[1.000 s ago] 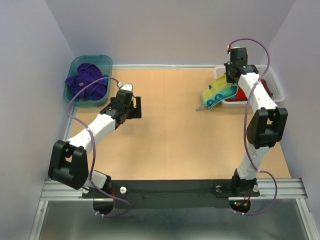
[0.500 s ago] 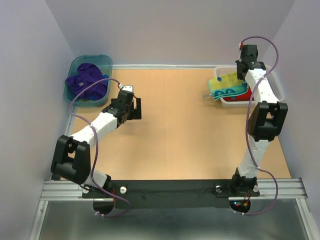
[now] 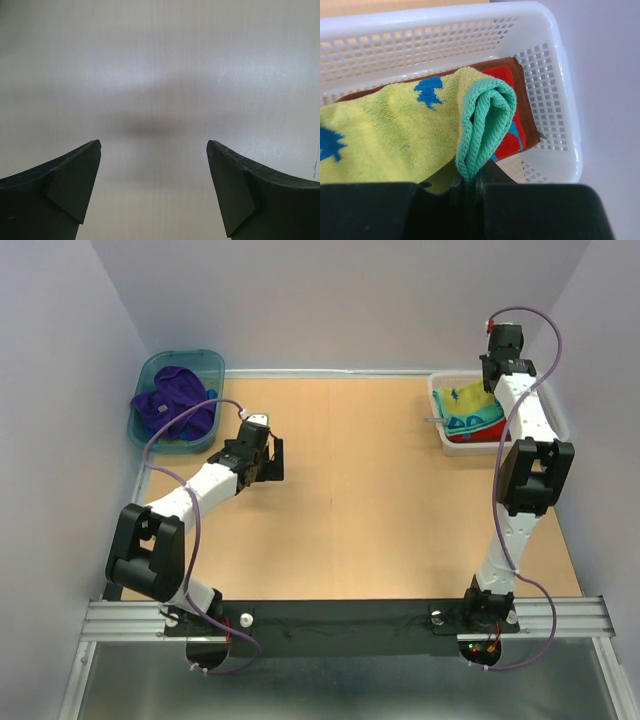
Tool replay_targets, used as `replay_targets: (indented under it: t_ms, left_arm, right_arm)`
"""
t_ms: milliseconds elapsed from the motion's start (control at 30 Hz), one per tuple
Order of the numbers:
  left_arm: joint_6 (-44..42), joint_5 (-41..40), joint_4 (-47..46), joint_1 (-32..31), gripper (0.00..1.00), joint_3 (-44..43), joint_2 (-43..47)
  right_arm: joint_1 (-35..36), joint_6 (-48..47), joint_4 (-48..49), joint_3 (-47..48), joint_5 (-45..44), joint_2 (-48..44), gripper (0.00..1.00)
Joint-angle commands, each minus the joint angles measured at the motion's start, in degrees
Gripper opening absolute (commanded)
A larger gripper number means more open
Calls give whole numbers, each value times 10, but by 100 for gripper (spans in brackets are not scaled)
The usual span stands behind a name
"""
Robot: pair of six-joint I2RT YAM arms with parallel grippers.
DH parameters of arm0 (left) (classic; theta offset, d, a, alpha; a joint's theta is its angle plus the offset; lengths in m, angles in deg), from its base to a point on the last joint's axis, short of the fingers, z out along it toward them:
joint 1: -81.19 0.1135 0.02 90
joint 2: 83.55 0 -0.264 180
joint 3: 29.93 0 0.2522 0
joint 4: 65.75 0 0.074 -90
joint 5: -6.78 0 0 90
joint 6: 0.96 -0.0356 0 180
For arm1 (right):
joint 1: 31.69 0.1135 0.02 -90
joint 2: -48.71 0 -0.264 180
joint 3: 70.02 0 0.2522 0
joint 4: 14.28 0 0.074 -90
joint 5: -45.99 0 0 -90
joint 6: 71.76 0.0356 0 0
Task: Fold and stack the towels
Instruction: Neatly place the folded towel into the bin
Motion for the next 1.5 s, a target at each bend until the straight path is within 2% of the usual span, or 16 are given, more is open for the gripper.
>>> replay_targets:
  t_ms: [0,333,367,433,467,533,600,633,700,800,867,1000,1167,1267,1367,1467]
  left_arm:
    - [-4,3,-11,1,98,-1,-2]
    - [-7,3,-9,2,99,-3,-14]
    - [-7,3,-8,1,99,-4,-15]
    - [-7,2,-9,1,99,-3,-15]
    - [-7,2,-8,1,99,-3,-16]
    - [-6,1,-9,2,99,-3,-15]
    - [-6,1,-8,1,99,-3,-16]
    - [-7,1,-8,0,99,-3,-13]
    - [-6,0,-9,1,99,-3,-12]
    - [-7,-1,-9,1,99,-3,-7]
    - [-7,-2,-10,1,99,-3,-1]
    - [-8,-9,-13,1,99,-1,19]
    - [-8,-21,-24,1,99,10,67]
    - [-5,-33,-30,1,99,21,109]
    - [4,-44,-27,1,99,31,153]
    - [25,-73,18,2,99,16,246]
  right_arm:
    - [-9,-23,36,30,-17,18,0]
    - [-17,-39,48,64,-37,87,1]
    - [-17,-38,50,65,-42,93,4]
    - [-18,-37,57,67,-59,102,16]
    - [-19,-35,59,69,-68,113,31]
    - [-21,-28,72,73,-112,124,41]
    - [-34,-12,80,92,-168,141,62]
    - [-38,-1,82,101,-190,146,77]
    - [-46,19,85,126,-238,153,88]
    - [-55,56,85,131,-273,140,97]
    - [-56,83,85,119,-270,112,100]
    - [-56,123,84,57,-183,31,100]
    - [-56,183,83,-91,-60,-115,100]
    - [-56,206,83,-183,-6,-256,100]
    - [-56,222,83,-249,26,-351,100]
    - [-56,243,85,-330,55,-490,100]
